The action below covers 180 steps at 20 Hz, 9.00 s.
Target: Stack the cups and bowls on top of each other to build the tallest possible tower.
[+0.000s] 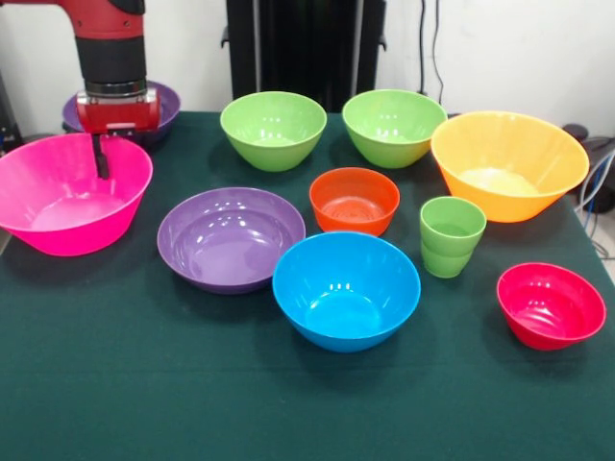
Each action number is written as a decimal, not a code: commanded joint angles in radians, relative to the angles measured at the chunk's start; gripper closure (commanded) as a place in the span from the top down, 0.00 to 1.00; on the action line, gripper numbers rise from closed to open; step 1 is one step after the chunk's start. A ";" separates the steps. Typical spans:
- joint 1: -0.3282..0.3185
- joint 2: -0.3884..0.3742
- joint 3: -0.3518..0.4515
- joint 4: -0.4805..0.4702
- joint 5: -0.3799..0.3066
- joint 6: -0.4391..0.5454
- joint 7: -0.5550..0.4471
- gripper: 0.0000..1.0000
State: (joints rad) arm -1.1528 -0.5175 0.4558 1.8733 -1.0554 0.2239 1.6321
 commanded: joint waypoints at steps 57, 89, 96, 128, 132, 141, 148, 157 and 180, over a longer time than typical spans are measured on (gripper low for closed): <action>-0.042 -0.610 0.255 0.382 0.263 0.101 -0.193 0.00; -0.286 0.593 0.384 0.242 0.369 0.615 -0.592 0.00; -0.241 0.588 0.459 0.236 0.619 0.999 -0.687 0.00; -0.252 0.522 0.719 0.340 0.834 1.197 -0.571 0.00; -0.247 0.556 0.731 0.364 0.860 1.222 -0.576 0.00; -0.271 0.659 0.601 0.353 0.836 1.196 -0.584 0.00; -0.320 0.818 0.366 0.277 0.809 1.258 -0.660 0.00; -0.334 0.846 0.424 0.119 0.675 1.232 -0.775 0.00; -0.498 0.861 0.277 -0.045 0.529 1.331 -0.843 0.00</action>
State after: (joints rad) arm -1.6572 0.2947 0.8134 2.0398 -0.4607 1.4405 1.1622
